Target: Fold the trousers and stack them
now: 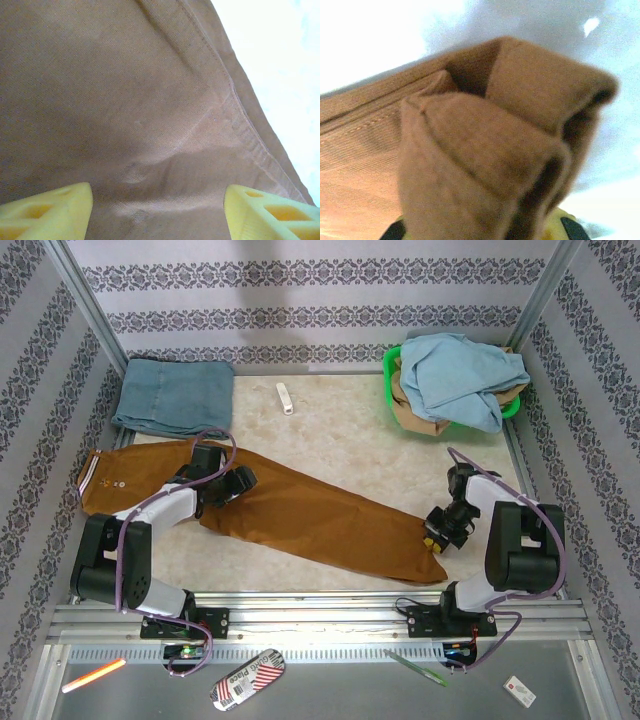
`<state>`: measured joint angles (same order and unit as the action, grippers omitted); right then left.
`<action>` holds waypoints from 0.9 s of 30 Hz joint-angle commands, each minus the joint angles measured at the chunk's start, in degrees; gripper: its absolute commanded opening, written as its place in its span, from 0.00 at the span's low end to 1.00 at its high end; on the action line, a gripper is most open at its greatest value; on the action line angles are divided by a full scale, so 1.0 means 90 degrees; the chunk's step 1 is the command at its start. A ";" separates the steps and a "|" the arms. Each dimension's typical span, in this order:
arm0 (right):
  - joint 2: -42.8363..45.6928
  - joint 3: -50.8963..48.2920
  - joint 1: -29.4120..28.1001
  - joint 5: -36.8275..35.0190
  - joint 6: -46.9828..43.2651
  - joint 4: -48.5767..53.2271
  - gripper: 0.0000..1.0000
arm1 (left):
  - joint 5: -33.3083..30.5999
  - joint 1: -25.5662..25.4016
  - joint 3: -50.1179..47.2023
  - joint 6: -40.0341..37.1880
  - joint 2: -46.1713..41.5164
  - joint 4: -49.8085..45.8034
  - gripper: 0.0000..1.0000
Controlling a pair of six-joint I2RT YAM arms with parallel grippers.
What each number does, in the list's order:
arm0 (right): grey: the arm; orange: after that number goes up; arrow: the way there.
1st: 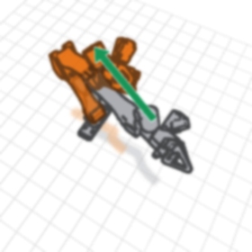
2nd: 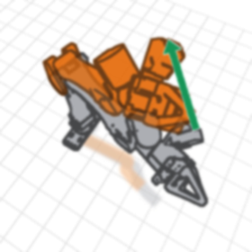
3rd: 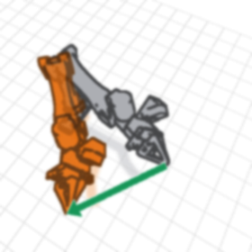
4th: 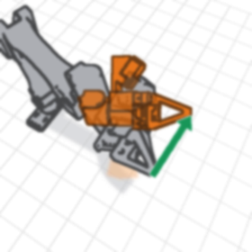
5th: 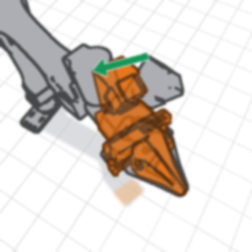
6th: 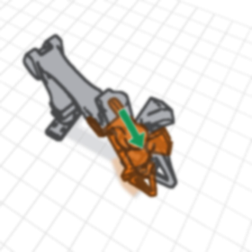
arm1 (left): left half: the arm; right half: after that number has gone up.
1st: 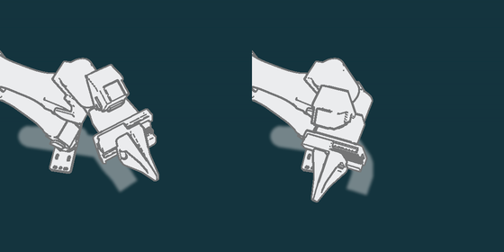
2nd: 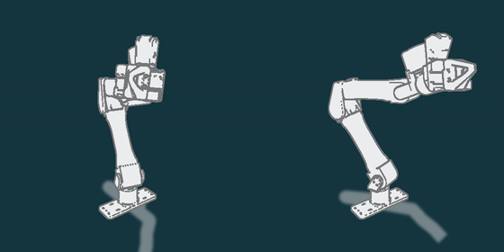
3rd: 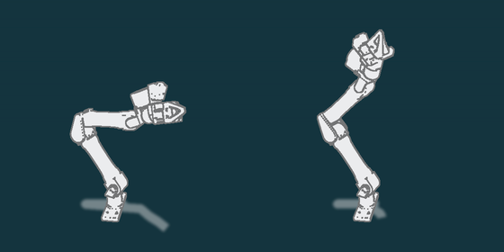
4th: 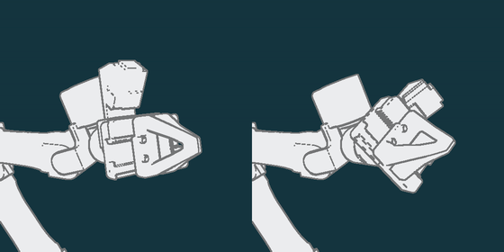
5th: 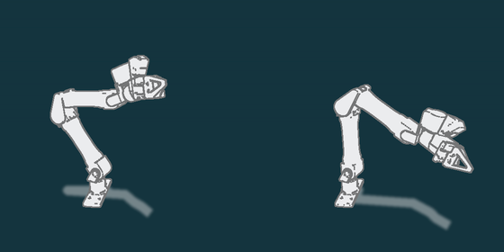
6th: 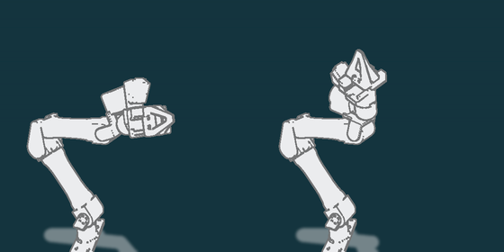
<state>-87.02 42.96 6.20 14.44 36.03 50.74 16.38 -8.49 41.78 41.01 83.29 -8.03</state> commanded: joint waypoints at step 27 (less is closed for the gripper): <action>0.2013 0.2632 -0.1377 0.1316 0.0787 0.0749 0.00 | -0.1019 -0.3937 0.0144 0.1988 0.1653 0.1469 0.68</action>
<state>-67.96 63.29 -5.80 23.92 42.17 56.45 5.91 -40.21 43.38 53.65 95.48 8.40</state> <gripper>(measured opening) 0.068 0.676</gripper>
